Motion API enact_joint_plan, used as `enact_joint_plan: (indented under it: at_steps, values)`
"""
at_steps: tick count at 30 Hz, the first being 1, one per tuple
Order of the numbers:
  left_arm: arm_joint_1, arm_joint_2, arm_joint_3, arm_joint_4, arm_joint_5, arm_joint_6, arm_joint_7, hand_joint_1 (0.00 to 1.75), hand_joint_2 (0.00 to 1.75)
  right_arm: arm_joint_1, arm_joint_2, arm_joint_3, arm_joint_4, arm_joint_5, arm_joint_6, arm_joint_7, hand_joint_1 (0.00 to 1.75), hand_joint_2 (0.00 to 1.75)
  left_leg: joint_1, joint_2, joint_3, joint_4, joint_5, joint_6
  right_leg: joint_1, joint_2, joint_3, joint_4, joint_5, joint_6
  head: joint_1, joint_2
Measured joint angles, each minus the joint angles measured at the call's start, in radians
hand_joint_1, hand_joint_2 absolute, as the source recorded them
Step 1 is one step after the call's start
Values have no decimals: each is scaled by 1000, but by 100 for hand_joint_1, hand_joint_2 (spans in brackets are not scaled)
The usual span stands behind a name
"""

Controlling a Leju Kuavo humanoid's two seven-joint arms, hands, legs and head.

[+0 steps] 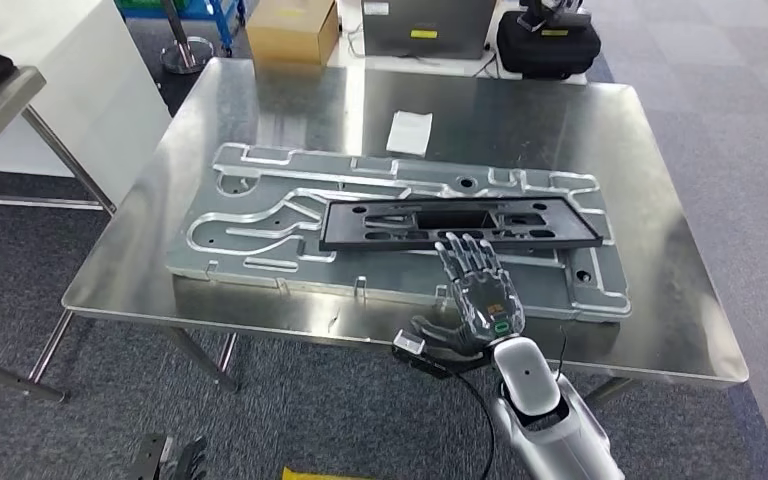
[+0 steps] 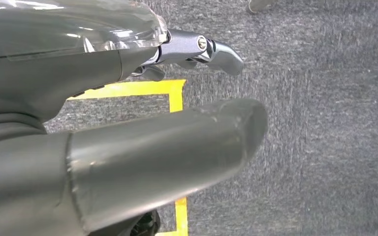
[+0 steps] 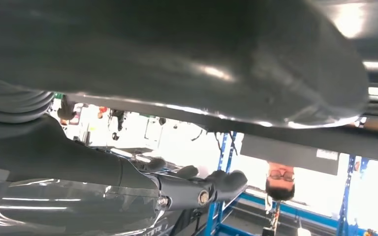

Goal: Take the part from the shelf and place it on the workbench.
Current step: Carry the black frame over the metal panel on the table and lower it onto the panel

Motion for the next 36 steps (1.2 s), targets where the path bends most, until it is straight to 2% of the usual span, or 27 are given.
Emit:
enact_joint_plan:
  at_steps: [2,3,4,6,7,8,9,10,11,13,14,15,17,18,19,21,22,23,24,25,27,28,29,32,33,34,36]
  values:
    - [1,0,0,0,0,0,0,0,0,-1,0,-1,0,0,0,0,0,0,1,-1,-6,-4,4,-13,-3,-1,-11,-10,22,-11,2,0]
    - [2,0,0,0,0,0,0,0,0,-1,1,-2,1,0,0,0,0,0,1,-1,-15,10,-19,-18,-6,-3,-20,-15,35,-19,0,0]
    - [2,1,0,0,0,0,0,0,0,-1,2,-2,1,0,0,0,0,0,1,-1,-27,44,-59,-22,-9,-5,-31,-20,49,-26,-2,0]
    - [2,1,0,0,0,0,0,0,0,-1,3,-2,2,0,0,0,0,0,2,-1,-58,163,-162,-28,-7,-7,-58,-19,70,-33,-5,0]
    - [2,1,0,0,0,0,0,0,0,0,3,-2,2,0,0,0,0,0,2,-1,-68,226,-192,-30,-6,-7,-72,-16,79,-34,-5,0]
    - [2,1,0,0,0,0,0,0,0,1,3,-2,3,0,0,0,0,0,2,-1,-67,267,-198,-32,-5,-7,-88,-12,88,-33,-5,0]
    - [2,1,0,0,0,0,0,0,0,2,3,-1,4,0,0,0,0,0,2,-1,-50,275,-184,-33,-4,-7,-103,-7,96,-32,-5,0]
    - [2,1,0,-1,0,0,0,0,0,3,3,-1,5,0,0,0,0,0,2,-1,-18,248,-158,-32,-4,-7,-118,-1,102,-30,-6,0]
    - [2,1,0,-2,0,0,0,0,0,3,3,-1,5,0,0,0,0,0,2,-1,30,187,-136,-30,-4,-7,-131,6,108,-27,-6,0]
    - [0,2,0,-4,0,0,0,0,0,3,3,-2,5,0,0,0,0,0,-2,-2,121,52,-133,-21,-3,-8,-150,16,120,-19,-5,0]
    - [0,2,0,-6,0,0,0,0,0,3,4,-2,5,0,0,0,0,0,-5,-3,147,8,-139,-16,-2,-9,-155,17,128,-15,-5,0]
    - [0,2,0,-6,0,0,0,0,0,3,4,-2,5,0,0,0,0,0,-9,-4,154,-10,-142,-11,-3,-10,-158,15,136,-10,-6,0]
    - [0,1,0,-7,1,0,0,0,0,4,4,-2,5,0,0,0,0,0,-7,-2,143,-18,-124,2,-3,-8,-164,11,146,1,-8,0]
    - [0,1,0,-7,2,1,2,0,0,4,4,-2,5,0,-2,-2,0,0,-4,0,137,-23,-114,10,-3,-6,-171,22,130,8,-7,0]
    - [1,1,0,-7,7,7,10,0,0,5,3,-3,4,0,-15,-10,0,0,0,2,129,-27,-102,19,-4,-3,-183,51,97,14,-5,0]
    - [12,9,-2,-4,29,31,41,0,0,15,1,2,-22,0,-100,-41,0,0,1,6,109,-26,-86,28,-10,-2,-221,172,2,25,-1,0]
    - [25,18,-3,1,42,44,54,0,0,23,-2,11,-48,0,-159,-54,0,0,1,8,99,-24,-81,28,-13,-2,-238,240,-34,28,-1,0]
    - [40,29,-4,7,51,52,59,0,0,31,-6,25,-77,0,-208,-58,0,0,1,12,89,-21,-76,26,-16,-2,-245,289,-50,32,-1,0]
    - [56,39,-4,14,56,56,57,0,0,35,-10,41,-106,1,-236,-52,0,0,2,16,79,-17,-72,24,-19,-2,-234,304,-48,35,-1,0]
    - [69,50,-4,20,58,56,53,0,0,38,-15,57,-131,1,-242,-41,0,0,3,18,70,-13,-68,21,-23,-3,-203,278,-28,37,-1,0]
    - [83,67,-5,31,58,56,46,0,0,41,-31,87,-179,1,-237,-6,0,0,5,16,52,-2,-62,14,-28,-1,-104,144,10,37,-1,0]
    - [87,75,-5,36,57,56,45,0,0,42,-44,103,-206,1,-236,16,0,0,5,13,44,3,-58,9,-27,0,-63,80,16,34,-1,0]
    - [90,80,-5,41,55,56,45,0,0,43,-59,119,-234,1,-235,37,0,0,5,11,39,6,-53,2,-25,1,-38,37,16,30,-1,0]
    - [102,90,-5,53,48,56,46,0,0,58,-113,155,-321,1,-225,65,0,0,8,8,31,2,-37,-19,-21,-1,-37,9,24,11,-1,0]
    - [105,91,-5,57,47,56,47,0,0,68,-127,159,-349,1,-221,61,0,0,8,7,26,8,-49,-25,-22,-3,-42,5,33,3,-1,0]
    - [108,92,-5,60,46,56,47,0,0,81,-139,159,-375,1,-218,52,0,0,9,6,18,32,-80,-29,-23,-5,-49,1,43,-6,-3,0]
    - [110,92,-6,67,45,55,48,0,0,109,-155,159,-421,1,-219,19,0,0,12,6,-8,131,-177,-34,-21,-9,-67,-2,61,-19,-6,0]
